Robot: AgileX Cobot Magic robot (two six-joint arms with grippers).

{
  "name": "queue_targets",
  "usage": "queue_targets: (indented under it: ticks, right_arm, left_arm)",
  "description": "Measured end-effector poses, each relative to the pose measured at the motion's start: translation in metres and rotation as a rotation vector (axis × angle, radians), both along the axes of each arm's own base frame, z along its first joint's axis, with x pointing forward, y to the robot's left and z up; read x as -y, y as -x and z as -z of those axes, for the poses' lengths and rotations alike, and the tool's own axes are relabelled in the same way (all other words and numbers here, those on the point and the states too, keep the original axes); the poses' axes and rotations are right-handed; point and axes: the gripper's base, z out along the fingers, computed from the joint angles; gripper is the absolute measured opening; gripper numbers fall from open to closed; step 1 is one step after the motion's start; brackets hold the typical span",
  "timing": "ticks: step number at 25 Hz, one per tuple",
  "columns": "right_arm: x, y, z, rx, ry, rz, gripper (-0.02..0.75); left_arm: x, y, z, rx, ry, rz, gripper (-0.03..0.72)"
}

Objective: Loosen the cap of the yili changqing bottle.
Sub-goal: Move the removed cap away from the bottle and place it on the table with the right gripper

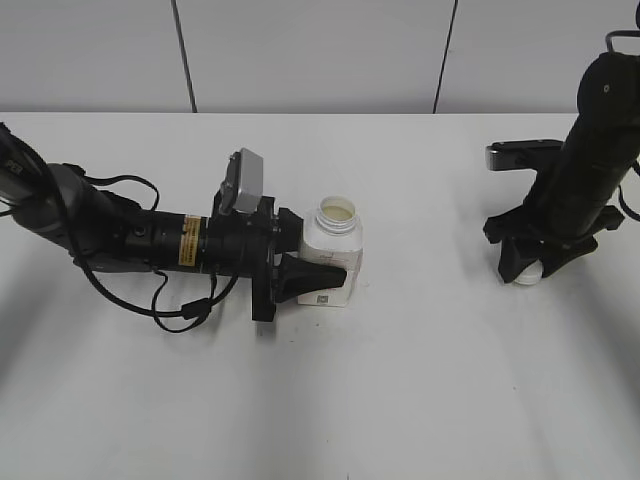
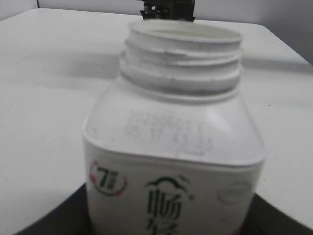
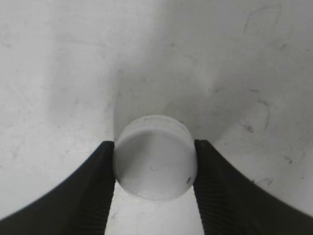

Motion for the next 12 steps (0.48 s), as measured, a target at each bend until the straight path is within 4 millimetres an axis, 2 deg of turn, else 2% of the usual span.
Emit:
queue_targets:
  ticks: [3, 8, 12]
  right_arm:
    - [0.0, 0.0, 0.0, -0.001, 0.0, 0.006, 0.405]
    - [0.0, 0.0008, 0.0, -0.01, 0.0, 0.008, 0.554]
    - [-0.0003, 0.0019, -0.0019, -0.037, -0.002, 0.004, 0.578]
  left_arm:
    - [0.0, 0.0, 0.0, 0.0, 0.0, 0.0, 0.374]
    - [0.0, 0.0, 0.0, 0.0, 0.0, 0.0, 0.373]
    - [0.0, 0.0, 0.0, 0.0, 0.0, 0.0, 0.373]
